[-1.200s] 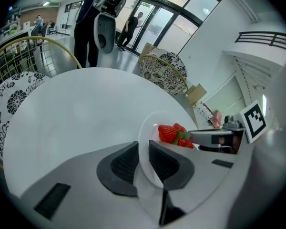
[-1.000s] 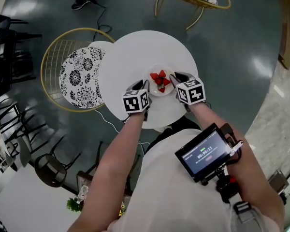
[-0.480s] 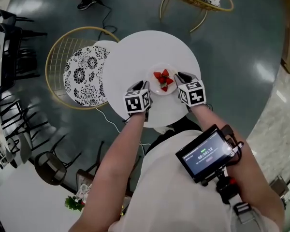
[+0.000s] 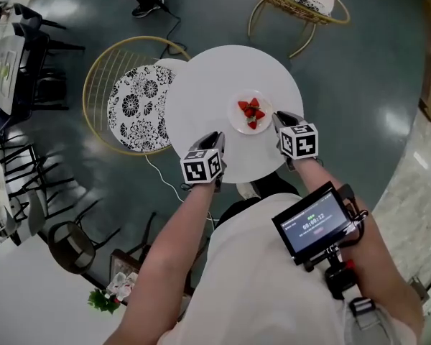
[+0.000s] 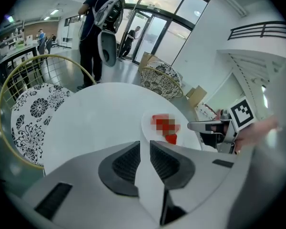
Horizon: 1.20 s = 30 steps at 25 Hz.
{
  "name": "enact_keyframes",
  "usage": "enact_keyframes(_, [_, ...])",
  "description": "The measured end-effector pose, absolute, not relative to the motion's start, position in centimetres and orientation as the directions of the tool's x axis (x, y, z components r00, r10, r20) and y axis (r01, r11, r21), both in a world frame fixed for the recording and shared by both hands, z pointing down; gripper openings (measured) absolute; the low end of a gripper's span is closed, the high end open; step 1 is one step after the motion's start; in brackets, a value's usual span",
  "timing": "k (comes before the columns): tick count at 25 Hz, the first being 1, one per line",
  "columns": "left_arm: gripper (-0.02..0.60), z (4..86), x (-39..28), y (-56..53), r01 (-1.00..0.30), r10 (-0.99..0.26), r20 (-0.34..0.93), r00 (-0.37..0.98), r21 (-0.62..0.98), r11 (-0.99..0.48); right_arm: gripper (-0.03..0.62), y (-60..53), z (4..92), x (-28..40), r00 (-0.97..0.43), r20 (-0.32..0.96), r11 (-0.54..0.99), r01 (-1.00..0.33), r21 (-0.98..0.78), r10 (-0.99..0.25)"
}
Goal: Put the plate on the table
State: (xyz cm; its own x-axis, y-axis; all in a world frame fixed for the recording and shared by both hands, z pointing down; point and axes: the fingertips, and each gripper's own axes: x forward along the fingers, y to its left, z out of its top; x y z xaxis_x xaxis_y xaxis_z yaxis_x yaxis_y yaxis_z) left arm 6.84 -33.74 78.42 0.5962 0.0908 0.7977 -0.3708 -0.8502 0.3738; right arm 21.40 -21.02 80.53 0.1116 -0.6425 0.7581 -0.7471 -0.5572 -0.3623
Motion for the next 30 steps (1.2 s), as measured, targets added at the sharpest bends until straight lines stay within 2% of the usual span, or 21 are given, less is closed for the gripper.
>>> enact_keyframes(3, [0.064,77.6,4.7,-33.5,-0.377,0.089,0.786,0.612,0.389,-0.841,0.054,-20.6,78.9,19.8,0.111,0.749,-0.541,-0.760,-0.360,-0.654])
enact_keyframes(5, [0.058,76.6,3.6,-33.3,-0.385,0.093,0.766,0.636,0.419,-0.822,0.005,-20.3,77.9,18.7,0.116,0.740,-0.540,-0.759,-0.365,-0.663])
enact_keyframes(8, [0.006,75.1,1.7,-32.5,-0.377,0.096,0.735,0.671,0.449,-0.810,0.005,-19.6,76.4,16.5,0.108,0.728,-0.530,-0.758,-0.380,-0.677])
enact_keyframes(30, [0.006,66.3,-12.6,-25.0,-0.219,0.134,0.522,0.842,0.559,-0.799,0.005,-16.1,66.6,0.6,0.007,0.577,-0.322,-0.836,-0.445,-0.817])
